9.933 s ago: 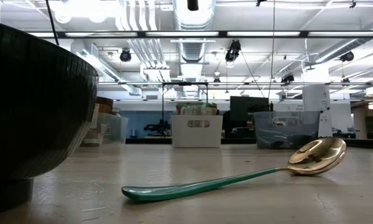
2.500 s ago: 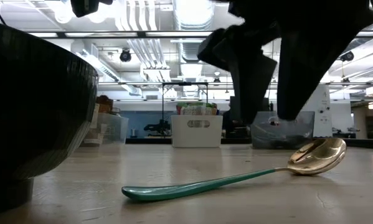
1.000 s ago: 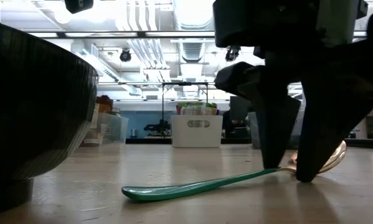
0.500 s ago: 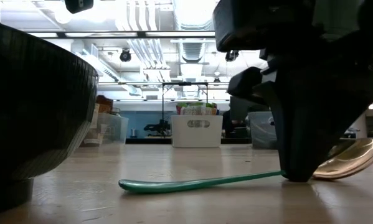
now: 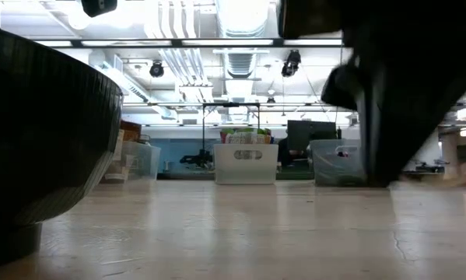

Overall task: Pick & Place Food Item
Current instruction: Put the green spoon into the black bin

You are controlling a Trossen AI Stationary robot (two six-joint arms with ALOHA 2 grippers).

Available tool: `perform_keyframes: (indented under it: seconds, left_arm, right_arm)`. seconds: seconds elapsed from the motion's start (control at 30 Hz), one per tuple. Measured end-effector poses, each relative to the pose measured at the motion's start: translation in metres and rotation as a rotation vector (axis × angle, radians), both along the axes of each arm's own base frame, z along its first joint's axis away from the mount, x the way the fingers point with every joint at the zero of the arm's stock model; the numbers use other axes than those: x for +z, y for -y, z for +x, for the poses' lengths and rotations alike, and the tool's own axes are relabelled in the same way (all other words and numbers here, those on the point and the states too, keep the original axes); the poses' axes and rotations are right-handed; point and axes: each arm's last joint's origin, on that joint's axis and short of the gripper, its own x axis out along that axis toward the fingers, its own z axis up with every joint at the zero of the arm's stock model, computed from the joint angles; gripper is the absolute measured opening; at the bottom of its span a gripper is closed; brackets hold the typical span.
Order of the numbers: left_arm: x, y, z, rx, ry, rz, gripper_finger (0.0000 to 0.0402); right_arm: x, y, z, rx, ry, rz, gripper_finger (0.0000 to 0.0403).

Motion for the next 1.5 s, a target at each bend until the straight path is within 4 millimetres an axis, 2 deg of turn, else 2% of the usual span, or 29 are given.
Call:
perform_keyframes:
  seconds: [0.23, 0.5, 0.67, 0.87, 1.03, 1.27, 1.5]
  left_arm:
    - [0.0, 0.0, 0.0, 0.001, 0.001, 0.003, 0.0001]
    - [0.0, 0.0, 0.0, 0.003, 0.001, 0.002, 0.0001]
    - [0.001, -0.001, 0.002, 0.016, 0.016, 0.017, 0.0001]
    - [0.0, -0.003, 0.006, 0.059, 0.01, 0.061, 0.0001]
    - [0.003, -0.004, 0.014, -0.002, 0.065, 0.131, 0.0001]
    - [0.013, -0.005, 0.024, -0.094, 0.205, 0.269, 0.0001]
    - [0.023, -0.008, 0.029, -0.154, 0.308, 0.397, 0.0001]
  right_arm:
    - [0.036, 0.001, -0.014, -0.231, 0.078, 0.016, 0.001]
    - [0.089, 0.022, -0.043, -0.458, 0.128, 0.005, 0.001]
    - [0.12, 0.05, -0.063, -0.598, 0.142, -0.024, 0.001]
    - [0.147, 0.103, -0.089, -0.762, 0.145, -0.035, 0.001]
    - [0.153, 0.154, -0.118, -0.855, 0.175, -0.025, 0.001]
    - [0.143, 0.216, -0.156, -1.07, 0.226, -0.01, 0.001]
    - [0.122, 0.259, -0.156, -1.116, 0.327, 0.003, 0.001]
